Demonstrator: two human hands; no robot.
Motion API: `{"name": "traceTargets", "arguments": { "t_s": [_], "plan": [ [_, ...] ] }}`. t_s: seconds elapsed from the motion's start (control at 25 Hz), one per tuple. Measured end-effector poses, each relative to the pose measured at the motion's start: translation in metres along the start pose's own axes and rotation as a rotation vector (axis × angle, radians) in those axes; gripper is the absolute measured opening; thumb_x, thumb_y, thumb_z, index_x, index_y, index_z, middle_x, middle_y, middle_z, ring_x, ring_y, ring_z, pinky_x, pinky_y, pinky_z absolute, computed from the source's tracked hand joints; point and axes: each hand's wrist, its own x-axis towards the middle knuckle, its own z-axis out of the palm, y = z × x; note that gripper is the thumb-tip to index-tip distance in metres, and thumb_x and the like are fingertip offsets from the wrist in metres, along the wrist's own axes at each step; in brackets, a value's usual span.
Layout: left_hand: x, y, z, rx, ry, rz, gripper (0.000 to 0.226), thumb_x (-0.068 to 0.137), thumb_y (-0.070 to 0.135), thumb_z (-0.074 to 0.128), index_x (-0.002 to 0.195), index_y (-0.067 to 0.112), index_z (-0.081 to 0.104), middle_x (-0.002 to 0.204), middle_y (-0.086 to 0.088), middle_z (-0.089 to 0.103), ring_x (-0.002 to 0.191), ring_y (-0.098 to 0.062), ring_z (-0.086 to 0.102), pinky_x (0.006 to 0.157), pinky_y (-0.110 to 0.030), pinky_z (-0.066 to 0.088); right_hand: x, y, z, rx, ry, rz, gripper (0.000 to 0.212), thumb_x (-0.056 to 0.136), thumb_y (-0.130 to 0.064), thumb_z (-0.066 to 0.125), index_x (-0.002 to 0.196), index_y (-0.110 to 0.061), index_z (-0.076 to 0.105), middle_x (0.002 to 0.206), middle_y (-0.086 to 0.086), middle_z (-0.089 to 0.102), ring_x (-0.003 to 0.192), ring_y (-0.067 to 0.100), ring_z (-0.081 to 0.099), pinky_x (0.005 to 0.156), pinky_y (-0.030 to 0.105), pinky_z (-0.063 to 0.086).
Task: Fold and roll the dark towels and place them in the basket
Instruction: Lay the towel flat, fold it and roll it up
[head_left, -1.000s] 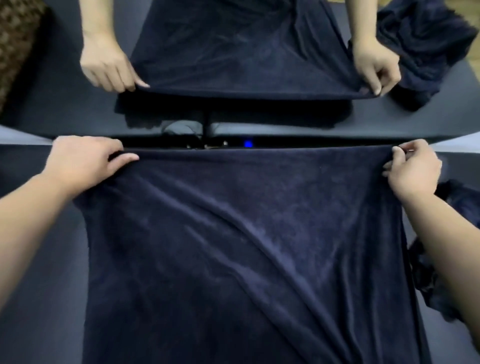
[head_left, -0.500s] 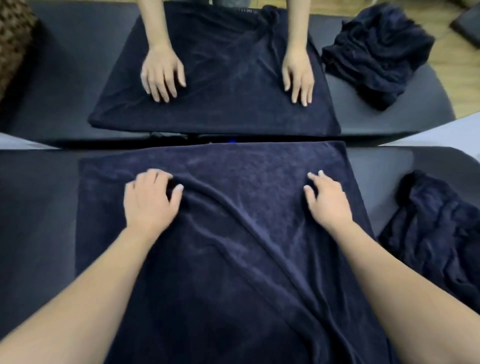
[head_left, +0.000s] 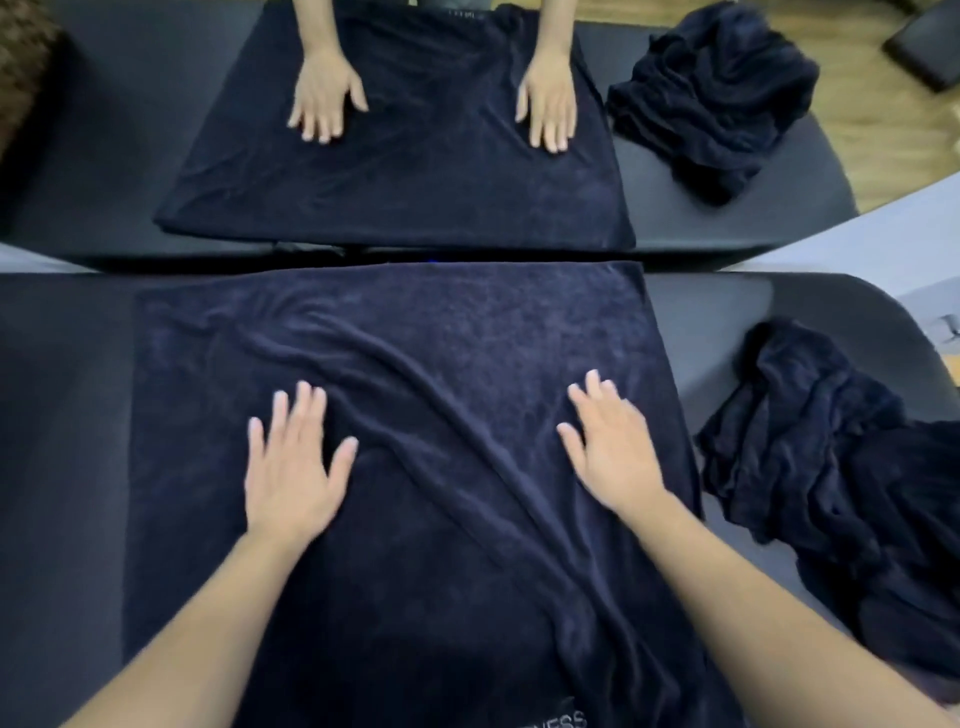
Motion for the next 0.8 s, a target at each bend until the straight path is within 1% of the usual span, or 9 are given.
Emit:
{"name": "traceTargets", "arguments": {
  "t_s": [0.08,0.16,0.28,0.32,0.4,0.56,0.68,0.72,0.8],
  "plan": [
    [-0.027,0.011,0.009,0.029,-0.032,-0.014,0.071,0.104,0.055,0.02,0.161,0.013,0.021,0.169,-0.003,0.016,0.157,-0.026,0.006,0.126,-0.051,0.011,-0.018,-0.025,0.01,0.044,-0.077,0.07,0.062,0.105,-0.047,0.035,0.156,-0.012,0.03,0.166,0.015,0.018,0.151,0.033,0.02,0.118,0.048,0.031],
    [-0.045,0.018,0.008,-0.019,-0.07,-0.04,0.07,0.104,0.054,0.022,0.162,0.015,0.016,0.17,-0.001,0.009,0.157,-0.023,0.0,0.127,-0.049,0.007,-0.03,-0.042,0.01,0.067,-0.123,0.116,0.067,0.105,-0.051,0.029,0.16,-0.015,0.019,0.169,0.012,0.007,0.155,0.03,0.009,0.122,0.047,0.022],
    [-0.081,0.01,0.007,-0.036,-0.088,-0.064,0.068,0.104,0.052,0.024,0.162,0.018,0.015,0.17,0.001,0.006,0.157,-0.022,-0.003,0.127,-0.046,0.004,-0.066,-0.062,0.013,0.0,-0.147,-0.044,0.069,0.103,-0.055,0.021,0.161,-0.017,0.017,0.169,0.011,0.003,0.155,0.029,0.008,0.122,0.048,0.022],
    [-0.098,0.002,0.009,-0.028,-0.079,-0.082,0.067,0.104,0.052,0.024,0.162,0.018,0.016,0.17,0.001,0.007,0.157,-0.022,-0.002,0.127,-0.046,0.004,-0.081,-0.063,0.017,-0.012,-0.156,-0.066,0.07,0.102,-0.056,0.016,0.161,-0.018,0.017,0.169,0.011,0.004,0.155,0.029,0.008,0.121,0.049,0.023],
    [-0.141,-0.024,0.013,-0.011,-0.052,-0.134,0.066,0.104,0.051,0.026,0.161,0.017,0.02,0.169,0.0,0.011,0.157,-0.023,0.0,0.127,-0.046,0.006,-0.115,-0.057,0.026,-0.003,-0.151,-0.016,0.07,0.102,-0.057,0.013,0.161,-0.02,0.016,0.169,0.009,0.005,0.156,0.027,0.008,0.122,0.048,0.022],
    [-0.232,-0.066,0.02,-0.059,0.091,-0.339,0.064,0.103,0.047,0.044,0.154,0.01,0.037,0.164,-0.007,0.031,0.153,-0.03,0.021,0.123,-0.051,0.019,-0.168,-0.036,0.038,0.076,-0.052,0.139,0.063,0.105,-0.051,0.028,0.158,-0.017,0.028,0.168,0.009,0.016,0.154,0.027,0.014,0.119,0.046,0.022],
    [-0.279,-0.059,0.021,-0.153,0.209,-0.582,0.066,0.097,0.05,0.056,0.149,0.011,0.043,0.155,-0.009,0.043,0.138,-0.036,0.038,0.108,-0.056,0.035,-0.208,-0.029,0.051,0.178,0.053,0.209,0.055,0.105,-0.044,0.041,0.151,-0.015,0.042,0.162,0.011,0.03,0.149,0.031,0.025,0.115,0.05,0.024],
    [-0.289,-0.053,0.019,-0.196,0.235,-0.682,0.068,0.095,0.053,0.058,0.148,0.013,0.042,0.151,-0.01,0.045,0.133,-0.036,0.041,0.104,-0.057,0.035,-0.224,-0.028,0.055,0.188,0.109,0.236,0.051,0.103,-0.042,0.047,0.147,-0.014,0.048,0.158,0.012,0.037,0.144,0.034,0.032,0.112,0.052,0.027],
    [-0.298,-0.047,0.021,-0.352,0.263,-0.907,0.066,0.093,0.056,0.059,0.143,0.016,0.044,0.142,-0.01,0.05,0.127,-0.034,0.047,0.103,-0.055,0.032,-0.249,-0.026,0.063,0.175,0.199,0.292,0.042,0.1,-0.04,0.055,0.133,-0.013,0.059,0.141,0.014,0.051,0.126,0.039,0.045,0.101,0.053,0.034]
  ]
}}
